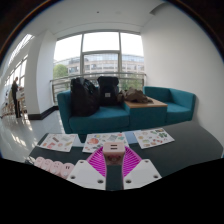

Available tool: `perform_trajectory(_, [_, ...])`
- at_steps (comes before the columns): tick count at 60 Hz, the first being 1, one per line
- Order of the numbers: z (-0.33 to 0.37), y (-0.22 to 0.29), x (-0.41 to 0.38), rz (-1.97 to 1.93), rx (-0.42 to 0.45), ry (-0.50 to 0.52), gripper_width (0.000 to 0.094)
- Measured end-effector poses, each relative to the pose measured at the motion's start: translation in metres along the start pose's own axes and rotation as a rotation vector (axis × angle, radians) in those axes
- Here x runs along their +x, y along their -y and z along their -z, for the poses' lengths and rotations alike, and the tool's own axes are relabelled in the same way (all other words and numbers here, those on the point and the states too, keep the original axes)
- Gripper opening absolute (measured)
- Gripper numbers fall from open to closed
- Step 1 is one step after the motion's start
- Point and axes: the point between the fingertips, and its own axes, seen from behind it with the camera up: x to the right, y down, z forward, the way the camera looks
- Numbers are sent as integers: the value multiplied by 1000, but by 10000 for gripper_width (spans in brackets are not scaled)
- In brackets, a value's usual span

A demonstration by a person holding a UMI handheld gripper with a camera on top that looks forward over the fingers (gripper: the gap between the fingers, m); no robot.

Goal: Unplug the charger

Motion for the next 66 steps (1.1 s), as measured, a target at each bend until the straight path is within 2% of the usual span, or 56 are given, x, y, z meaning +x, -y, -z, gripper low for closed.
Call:
perform_trajectory(5, [-33,-39,3,4,-57,12,163])
perform_trajectory(6, [-6,-48,2,6,-82,10,163])
perform_trajectory(12, [-17,-82,8,-19,-128,28,180])
perform_trajectory(20, [-21,-103,5,-33,-169,29,195])
perform_trajectory(32, [-24,-114,5,-52,-206,23,295])
perform_trajectory(35, [-24,-113,6,-58,-216,15,356])
perform_trajectory(39, [-18,-104,13,-48,-215,-9,484])
perform_trajectory(42, [-9,-89,17,-34,-204,-33,519])
perform_trajectory(48, [19,-38,11,-51,-119,-31,567])
perform_trajectory(55, [78,27,3,-76,-22,-12,725])
perform_trajectory(60, [127,59,-4,-97,35,-5,748])
perform_trajectory(66, [179,59,-16,-108,33,10,782])
